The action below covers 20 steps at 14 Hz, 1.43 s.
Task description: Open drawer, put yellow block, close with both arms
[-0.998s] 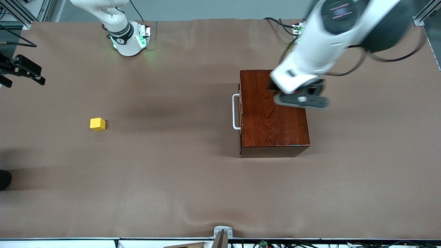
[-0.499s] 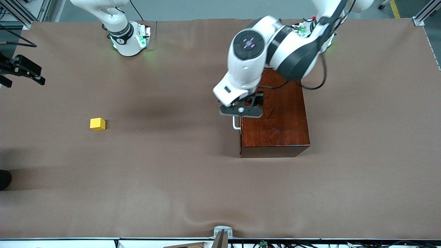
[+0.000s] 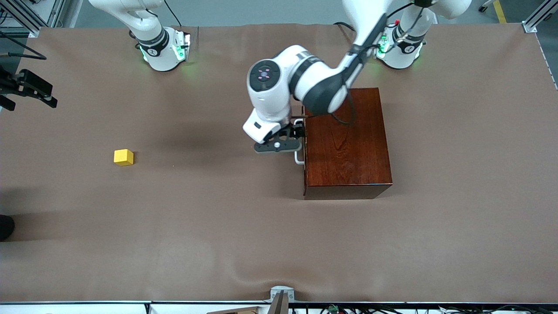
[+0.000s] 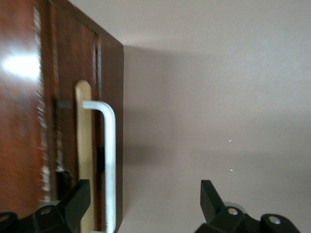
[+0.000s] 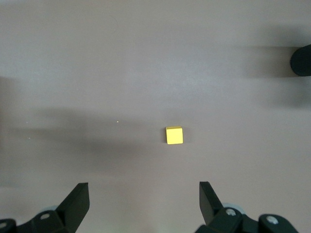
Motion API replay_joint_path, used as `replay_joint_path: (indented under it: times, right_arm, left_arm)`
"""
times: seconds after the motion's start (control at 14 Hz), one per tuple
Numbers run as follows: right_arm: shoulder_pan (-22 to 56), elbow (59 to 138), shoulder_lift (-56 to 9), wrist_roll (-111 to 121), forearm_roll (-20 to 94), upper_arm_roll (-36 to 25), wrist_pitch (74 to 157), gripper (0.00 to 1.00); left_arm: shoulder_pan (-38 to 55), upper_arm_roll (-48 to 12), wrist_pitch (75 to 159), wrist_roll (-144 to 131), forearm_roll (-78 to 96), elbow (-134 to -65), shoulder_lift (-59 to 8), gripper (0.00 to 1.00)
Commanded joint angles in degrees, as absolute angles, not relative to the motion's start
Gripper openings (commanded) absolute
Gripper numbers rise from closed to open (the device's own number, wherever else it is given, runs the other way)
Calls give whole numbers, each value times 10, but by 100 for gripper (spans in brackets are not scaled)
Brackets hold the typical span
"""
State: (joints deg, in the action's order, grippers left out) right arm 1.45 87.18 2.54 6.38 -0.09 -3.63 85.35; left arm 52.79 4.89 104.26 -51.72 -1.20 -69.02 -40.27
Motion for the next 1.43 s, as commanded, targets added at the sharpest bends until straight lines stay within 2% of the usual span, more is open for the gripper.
replay_joint_path:
  times: [0.0,0.71,1.35]
  right_arm:
    - [9,871,33,60,-4,-32,847,100]
    - [9,871,33,60,-4,-32,847,100]
    - [8,871,33,60,-4,-32,847,100]
  left_arm:
    - [545,63,1033,-548,-20,-676,-430,100]
    - [554,62,993,-534,-60,-682,-449,100]
    - [559,59,1010,-537,-63,-678,-466,100]
